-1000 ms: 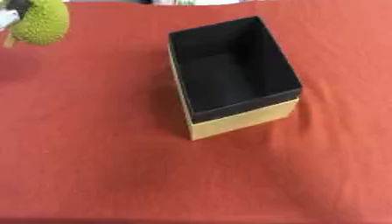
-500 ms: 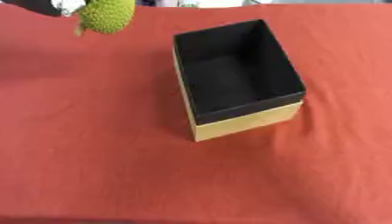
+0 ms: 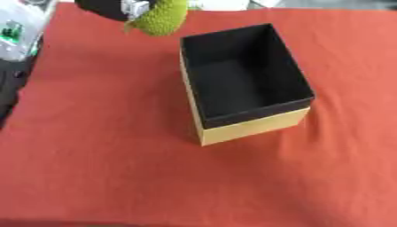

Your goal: Pick up objects on the table and place them in the box.

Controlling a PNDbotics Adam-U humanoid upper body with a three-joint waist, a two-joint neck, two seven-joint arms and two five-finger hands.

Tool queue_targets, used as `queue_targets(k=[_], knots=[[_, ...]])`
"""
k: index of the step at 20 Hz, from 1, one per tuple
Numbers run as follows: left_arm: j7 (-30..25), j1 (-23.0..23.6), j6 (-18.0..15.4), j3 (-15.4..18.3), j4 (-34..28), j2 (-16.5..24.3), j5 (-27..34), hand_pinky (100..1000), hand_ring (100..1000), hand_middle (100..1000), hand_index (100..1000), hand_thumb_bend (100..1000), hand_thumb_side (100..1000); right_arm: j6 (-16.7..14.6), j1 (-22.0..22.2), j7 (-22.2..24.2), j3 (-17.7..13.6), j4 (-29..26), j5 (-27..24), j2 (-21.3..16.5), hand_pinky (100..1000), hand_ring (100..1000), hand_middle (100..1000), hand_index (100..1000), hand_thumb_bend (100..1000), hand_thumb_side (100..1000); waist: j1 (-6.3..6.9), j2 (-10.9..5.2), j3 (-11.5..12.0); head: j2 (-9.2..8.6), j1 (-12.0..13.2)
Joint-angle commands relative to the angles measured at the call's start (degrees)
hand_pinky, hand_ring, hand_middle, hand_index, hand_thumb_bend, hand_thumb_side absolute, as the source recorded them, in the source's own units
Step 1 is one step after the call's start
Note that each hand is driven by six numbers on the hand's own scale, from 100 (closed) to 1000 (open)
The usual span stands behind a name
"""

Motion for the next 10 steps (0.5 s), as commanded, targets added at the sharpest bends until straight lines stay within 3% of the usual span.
queue_targets(k=[1,5,10], knots=[[2.68,-1.30,-0.18,0.13,0.40,-1.78,-4.94,436,442,457,563,100,100,-0.44,-1.43,0.52,-0.47,-0.89,0.86,-0.33,750,779,635,781,100,578,-0.23,-1.68,-0.49,-0.45,1.61],[4.18,-1.22,-0.63,0.05,1.36,-2.58,-6.98,435,441,457,564,100,100,-0.53,-1.69,0.71,-0.52,-0.89,1.00,-0.07,751,778,638,783,100,569,-0.48,-1.76,-0.87,-0.27,2.30],[5.47,-0.27,0.87,0.05,3.06,-6.60,-10.74,435,439,459,565,100,100,-1.00,-2.22,0.75,-0.82,-0.89,0.84,1.85,750,779,637,782,100,575,-1.12,-1.93,-3.87,1.25,4.17]])
